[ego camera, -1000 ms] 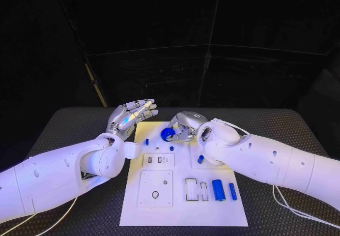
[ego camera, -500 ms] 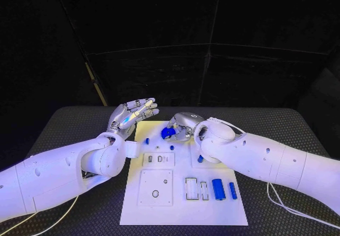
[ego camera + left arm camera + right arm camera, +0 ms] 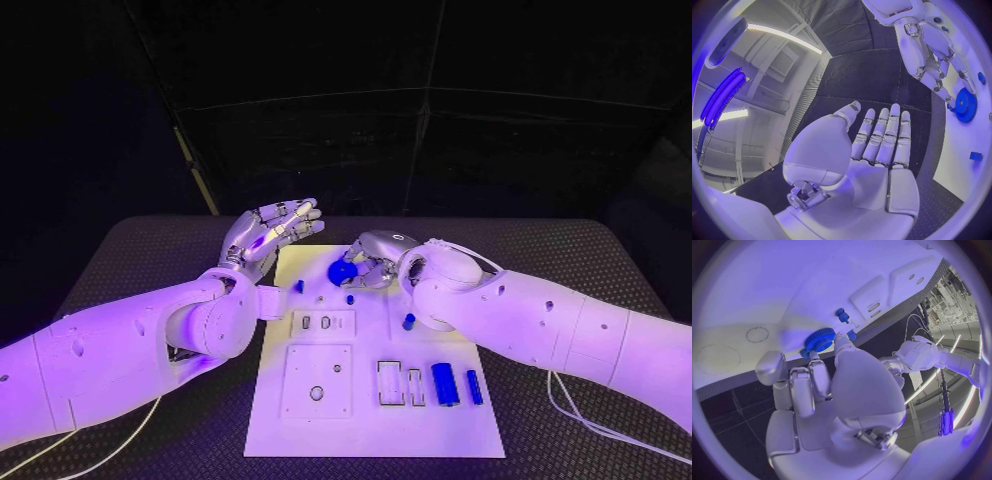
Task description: Assemble the parts on the task board
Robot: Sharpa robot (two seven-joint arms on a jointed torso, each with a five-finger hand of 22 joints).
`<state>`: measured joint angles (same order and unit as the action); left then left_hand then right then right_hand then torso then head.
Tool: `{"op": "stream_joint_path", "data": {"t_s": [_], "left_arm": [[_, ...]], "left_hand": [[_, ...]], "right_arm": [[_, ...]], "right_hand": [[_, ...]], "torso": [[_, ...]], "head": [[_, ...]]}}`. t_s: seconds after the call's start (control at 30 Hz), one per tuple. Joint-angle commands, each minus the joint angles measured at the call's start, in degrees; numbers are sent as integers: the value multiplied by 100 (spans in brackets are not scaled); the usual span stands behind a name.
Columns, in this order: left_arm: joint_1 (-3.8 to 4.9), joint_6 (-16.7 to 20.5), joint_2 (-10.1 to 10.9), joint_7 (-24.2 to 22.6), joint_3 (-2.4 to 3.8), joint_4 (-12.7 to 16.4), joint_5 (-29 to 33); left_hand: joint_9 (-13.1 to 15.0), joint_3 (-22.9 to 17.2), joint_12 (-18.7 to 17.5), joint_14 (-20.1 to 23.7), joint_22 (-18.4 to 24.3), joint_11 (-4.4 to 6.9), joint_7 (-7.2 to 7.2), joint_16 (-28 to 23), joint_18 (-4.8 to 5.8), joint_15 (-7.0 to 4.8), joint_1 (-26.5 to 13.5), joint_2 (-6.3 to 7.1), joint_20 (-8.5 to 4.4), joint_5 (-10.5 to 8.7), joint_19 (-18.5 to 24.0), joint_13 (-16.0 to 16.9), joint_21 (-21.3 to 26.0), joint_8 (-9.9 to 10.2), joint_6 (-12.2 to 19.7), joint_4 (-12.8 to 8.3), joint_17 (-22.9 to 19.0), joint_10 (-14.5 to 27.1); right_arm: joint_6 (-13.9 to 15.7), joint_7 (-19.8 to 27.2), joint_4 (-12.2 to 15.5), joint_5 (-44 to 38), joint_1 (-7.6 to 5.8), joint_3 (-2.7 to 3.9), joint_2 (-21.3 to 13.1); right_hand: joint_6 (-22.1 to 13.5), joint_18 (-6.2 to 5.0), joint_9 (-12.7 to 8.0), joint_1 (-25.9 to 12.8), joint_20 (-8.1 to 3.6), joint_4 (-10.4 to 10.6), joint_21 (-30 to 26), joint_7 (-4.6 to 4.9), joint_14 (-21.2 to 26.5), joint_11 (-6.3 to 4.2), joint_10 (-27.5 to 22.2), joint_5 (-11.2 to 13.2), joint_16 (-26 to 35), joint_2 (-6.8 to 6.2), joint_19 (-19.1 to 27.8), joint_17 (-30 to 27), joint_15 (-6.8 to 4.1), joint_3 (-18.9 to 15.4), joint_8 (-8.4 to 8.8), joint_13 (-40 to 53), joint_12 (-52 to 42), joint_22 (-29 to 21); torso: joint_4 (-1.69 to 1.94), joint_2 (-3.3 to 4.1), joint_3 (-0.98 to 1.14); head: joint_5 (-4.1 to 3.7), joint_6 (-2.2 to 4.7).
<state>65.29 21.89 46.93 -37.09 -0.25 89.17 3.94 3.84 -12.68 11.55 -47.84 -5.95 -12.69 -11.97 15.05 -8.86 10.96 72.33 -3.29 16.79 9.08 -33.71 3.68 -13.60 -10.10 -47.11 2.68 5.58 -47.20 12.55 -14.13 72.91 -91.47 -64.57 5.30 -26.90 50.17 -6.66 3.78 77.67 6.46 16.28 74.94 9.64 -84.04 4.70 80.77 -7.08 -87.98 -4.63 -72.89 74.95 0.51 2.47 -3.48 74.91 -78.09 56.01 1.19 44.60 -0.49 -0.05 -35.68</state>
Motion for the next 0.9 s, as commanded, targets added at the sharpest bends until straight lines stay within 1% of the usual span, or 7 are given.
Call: {"op": "stream_joint_path", "data": {"t_s": [0.03,0.27,0.37,0.6,0.73,0.83,0.9], "left_arm": [[11,-68,4,-37,6,7,-8],[10,-71,8,-42,6,-7,-8],[10,-72,10,-49,5,-23,-8],[9,-93,20,-55,5,-49,-8],[8,-150,20,-67,5,-73,-8],[7,-190,13,-67,4,-94,-8],[7,-214,5,-63,4,-115,-8]], "left_hand": [[-10,-14,-6,-7,7,-21,-348,-10,-73,7,-40,15,-8,3,-51,-8,-30,26,-33,1,-7,-2],[-10,-15,-7,-7,8,-21,-348,-11,-73,8,-39,15,-8,4,-51,-8,-30,27,-33,-1,-8,-1],[-10,-16,-7,-7,8,-21,-348,-11,-72,8,-38,15,-8,4,-51,-8,-30,27,-33,-2,-8,0],[-9,-62,-4,-34,15,-7,-324,-4,-74,1,1,-6,-11,9,-58,-5,-29,28,-59,-36,-14,-19],[-8,-165,1,-165,24,29,-284,9,-105,-37,23,-22,-14,10,-108,-4,-48,30,-132,-78,-22,-88],[-9,-208,2,-258,17,48,-270,9,-133,-63,-8,-12,-15,8,-203,-4,-91,34,-183,-77,-30,-143],[-9,-230,3,-304,14,59,-261,3,-144,-76,-27,-4,-18,6,-260,-4,-115,35,-219,-75,-37,-182]], "right_arm": [[456,140,128,-31,-5,1,-99],[1536,948,467,470,19,2,-514],[1770,1400,645,940,23,3,-803],[1441,1728,918,1511,24,2,-1532],[1047,1832,958,1632,24,0,-2048],[886,1909,904,1684,25,-2,-2267],[803,1971,849,1724,26,-2,-2396]], "right_hand": [[68,36,17,13,-3,-12,27,0,-466,-7,35,-113,-13,65,-20,883,-20,-30,-34,64,-45,18],[126,39,20,174,-1,-99,37,12,-466,-1,28,-254,-15,99,-25,890,-16,-4,-38,55,-33,30],[150,35,21,251,3,-148,27,18,-464,4,8,-322,-12,108,-10,886,-12,7,-39,33,-9,11],[178,11,18,331,7,-221,-45,18,-438,4,-79,-422,26,46,77,778,-10,-37,-33,-78,96,-128],[193,-3,17,449,4,-300,-90,5,-422,-7,-133,-463,53,-28,128,716,-17,-81,-32,-144,164,-205],[210,-7,17,559,-5,-362,-104,-11,-420,-22,-146,-464,59,-64,142,709,-29,-101,-34,-160,185,-224],[216,-9,17,619,-11,-395,-113,-18,-420,-28,-154,-470,62,-79,151,706,-36,-111,-33,-171,198,-239]], "torso": [[-3,-5,2],[-16,-9,8],[-28,-18,18],[-29,-27,9],[-43,-40,24],[-41,-36,27],[-49,-43,41]], "head": [[1,2],[-4,17],[5,8],[-92,72],[-157,67],[-212,79],[-229,70]]}}
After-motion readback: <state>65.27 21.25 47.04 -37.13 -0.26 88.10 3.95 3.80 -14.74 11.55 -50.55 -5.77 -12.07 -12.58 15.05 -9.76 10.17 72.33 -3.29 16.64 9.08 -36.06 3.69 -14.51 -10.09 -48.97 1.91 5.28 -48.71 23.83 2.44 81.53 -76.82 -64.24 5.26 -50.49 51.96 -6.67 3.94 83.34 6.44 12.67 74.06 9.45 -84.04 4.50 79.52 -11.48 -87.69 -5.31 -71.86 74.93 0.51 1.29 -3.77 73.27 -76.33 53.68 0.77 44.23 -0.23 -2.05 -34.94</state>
